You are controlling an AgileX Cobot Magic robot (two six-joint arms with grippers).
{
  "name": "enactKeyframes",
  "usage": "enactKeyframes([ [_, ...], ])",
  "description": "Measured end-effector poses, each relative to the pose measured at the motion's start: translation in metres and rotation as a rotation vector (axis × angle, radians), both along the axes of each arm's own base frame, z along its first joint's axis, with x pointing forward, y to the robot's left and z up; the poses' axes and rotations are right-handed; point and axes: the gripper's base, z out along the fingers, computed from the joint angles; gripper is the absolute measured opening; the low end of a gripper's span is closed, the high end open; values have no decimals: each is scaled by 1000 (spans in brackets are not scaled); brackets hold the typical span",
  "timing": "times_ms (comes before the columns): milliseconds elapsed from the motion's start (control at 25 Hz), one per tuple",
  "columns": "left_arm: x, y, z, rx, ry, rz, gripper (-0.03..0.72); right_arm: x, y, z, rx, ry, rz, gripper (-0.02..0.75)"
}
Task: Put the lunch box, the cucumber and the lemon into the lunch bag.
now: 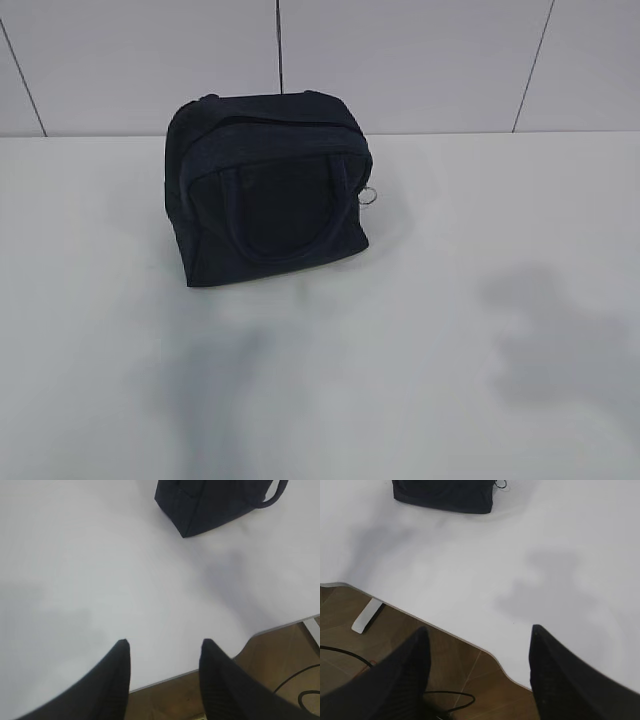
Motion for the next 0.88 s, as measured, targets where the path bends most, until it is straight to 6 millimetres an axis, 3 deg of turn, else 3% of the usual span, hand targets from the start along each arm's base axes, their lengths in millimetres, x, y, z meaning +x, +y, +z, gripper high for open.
enactKeyframes([
  [440,8,-3,-9,-25,-28,3,331,-48,-17,-31,27,-177,-201,474],
  [640,8,-3,-9,-37,-68,3,331,-52,-22,-54,41,-182,-272,474],
  [880,6,-3,-25,-33,-48,4,331,-52,-23,-77,61,-206,-302,474],
])
